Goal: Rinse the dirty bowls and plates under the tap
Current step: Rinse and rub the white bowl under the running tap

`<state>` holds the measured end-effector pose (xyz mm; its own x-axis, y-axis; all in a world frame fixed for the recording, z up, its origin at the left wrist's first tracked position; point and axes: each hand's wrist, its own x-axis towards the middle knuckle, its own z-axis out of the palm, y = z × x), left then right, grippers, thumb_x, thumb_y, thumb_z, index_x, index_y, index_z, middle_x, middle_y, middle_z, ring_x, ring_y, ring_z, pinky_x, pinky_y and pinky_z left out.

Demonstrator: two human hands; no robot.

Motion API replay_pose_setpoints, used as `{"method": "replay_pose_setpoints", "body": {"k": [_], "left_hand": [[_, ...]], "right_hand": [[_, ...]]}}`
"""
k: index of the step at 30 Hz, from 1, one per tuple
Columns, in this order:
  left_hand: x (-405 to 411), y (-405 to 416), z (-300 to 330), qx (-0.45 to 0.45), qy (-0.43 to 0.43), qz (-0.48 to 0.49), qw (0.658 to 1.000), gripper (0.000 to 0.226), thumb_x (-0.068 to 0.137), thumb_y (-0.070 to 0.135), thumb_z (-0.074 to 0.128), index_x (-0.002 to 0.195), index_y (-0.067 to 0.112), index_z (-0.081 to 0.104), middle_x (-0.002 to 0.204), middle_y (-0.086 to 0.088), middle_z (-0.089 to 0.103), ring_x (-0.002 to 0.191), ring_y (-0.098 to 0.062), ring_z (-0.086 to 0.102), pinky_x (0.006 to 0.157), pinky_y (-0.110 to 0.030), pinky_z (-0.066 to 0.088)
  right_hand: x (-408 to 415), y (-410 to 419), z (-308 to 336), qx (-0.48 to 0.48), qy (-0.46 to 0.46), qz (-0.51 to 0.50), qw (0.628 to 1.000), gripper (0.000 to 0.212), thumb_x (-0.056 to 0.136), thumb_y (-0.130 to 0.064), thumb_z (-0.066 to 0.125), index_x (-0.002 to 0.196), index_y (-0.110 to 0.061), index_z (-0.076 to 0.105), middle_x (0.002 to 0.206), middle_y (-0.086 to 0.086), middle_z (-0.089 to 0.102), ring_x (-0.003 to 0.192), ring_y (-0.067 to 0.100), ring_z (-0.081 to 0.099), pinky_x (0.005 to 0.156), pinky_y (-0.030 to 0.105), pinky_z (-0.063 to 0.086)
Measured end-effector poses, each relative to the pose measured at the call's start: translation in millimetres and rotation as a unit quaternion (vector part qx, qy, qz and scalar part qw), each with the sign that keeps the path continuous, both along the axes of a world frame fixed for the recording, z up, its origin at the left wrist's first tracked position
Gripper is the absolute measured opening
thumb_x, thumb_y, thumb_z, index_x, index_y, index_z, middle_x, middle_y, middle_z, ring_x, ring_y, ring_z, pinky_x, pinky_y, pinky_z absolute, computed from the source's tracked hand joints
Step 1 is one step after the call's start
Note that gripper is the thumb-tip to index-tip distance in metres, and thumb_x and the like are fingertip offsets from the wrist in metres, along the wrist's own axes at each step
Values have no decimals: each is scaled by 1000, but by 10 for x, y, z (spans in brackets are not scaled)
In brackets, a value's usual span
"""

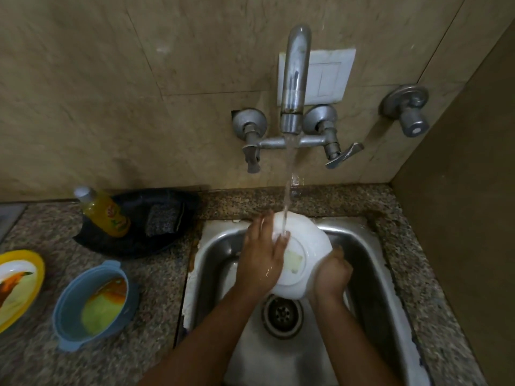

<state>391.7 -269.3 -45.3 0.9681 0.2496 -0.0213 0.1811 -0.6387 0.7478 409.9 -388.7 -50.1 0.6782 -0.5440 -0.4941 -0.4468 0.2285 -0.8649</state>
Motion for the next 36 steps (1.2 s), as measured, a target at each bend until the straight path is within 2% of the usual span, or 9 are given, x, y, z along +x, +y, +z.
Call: {"method": "replay_pose_setpoints", "body": {"k": [5, 9, 12, 16, 20, 24, 31, 34, 36], "left_hand": [[310, 73, 146, -169, 127, 124, 970, 56, 96, 63, 30, 126, 25, 58, 128, -7, 61, 120, -29, 55, 105, -46, 41], [323, -15, 402, 30, 93, 57, 994, 46, 102, 48, 33, 94, 18, 67, 92, -4, 69, 88, -23, 64, 82, -37, 52], [383, -66, 456, 83, 81, 0, 993, 49, 101, 48, 33, 77, 16, 61, 73, -4, 64, 73, -22, 63, 71, -36, 54], [244, -196, 393, 205, -99, -92, 969, 36, 102, 36, 34, 103, 20, 66, 100, -6, 69, 94, -25, 64, 91, -41, 50], [25, -139, 186, 274, -159, -246, 916, 50, 103, 36, 31, 150, 20, 36, 157, 1, 35, 147, -16, 26, 121, -38, 19], [-27, -208, 160, 176, -61, -42, 982, 60, 103, 45, 17, 154, 15, 26, 160, -4, 28, 149, -17, 21, 123, -37, 16], [-154, 2, -8, 128, -23, -11, 991, 66, 99, 54, 24, 156, 20, 14, 163, -4, 17, 151, -19, 12, 119, -31, 6], [-162, 9, -38, 224, -90, -139, 961, 61, 102, 46, 26, 156, 21, 12, 164, 0, 11, 151, -15, 0, 123, -39, 8], [-140, 56, -59, 137, -72, -111, 982, 59, 103, 45, 29, 156, 24, 15, 164, 4, 13, 148, -6, 0, 124, -36, 11]], "right_hand": [[-114, -81, 18, 75, 26, 89, 993, 32, 103, -9, 29, 120, 5, 53, 107, 15, 58, 99, 29, 57, 99, 38, 43], [18, -191, 194, -81, -17, 146, 986, 26, 102, -20, 43, 94, -10, 66, 89, 4, 65, 78, 16, 60, 80, 22, 50], [50, -154, 252, -195, -9, 232, 953, 41, 100, -43, 42, 84, -16, 69, 89, 3, 66, 84, 22, 61, 82, 35, 47], [80, -134, 287, -258, 30, 196, 946, 39, 103, -23, 38, 99, 8, 63, 100, 26, 65, 95, 40, 62, 71, 37, 44], [53, -96, 263, -297, 68, 213, 928, 29, 102, -8, 29, 127, -3, 43, 126, 8, 59, 115, 21, 59, 90, 25, 42], [3, 4, 47, -351, 71, 194, 913, 26, 102, -13, 33, 124, -11, 45, 121, 0, 61, 109, 12, 61, 90, 21, 44], [-7, -53, -11, -433, 149, 255, 851, 24, 101, -6, 34, 120, 2, 46, 119, 14, 63, 110, 29, 62, 89, 32, 47], [-2, -79, 51, -379, 141, 192, 894, 22, 103, -11, 36, 121, -4, 46, 121, 8, 61, 109, 21, 63, 87, 27, 50], [-1, -77, 40, -368, 129, 176, 904, 22, 103, -13, 36, 122, -4, 44, 124, 6, 60, 112, 18, 62, 88, 25, 49]]}}
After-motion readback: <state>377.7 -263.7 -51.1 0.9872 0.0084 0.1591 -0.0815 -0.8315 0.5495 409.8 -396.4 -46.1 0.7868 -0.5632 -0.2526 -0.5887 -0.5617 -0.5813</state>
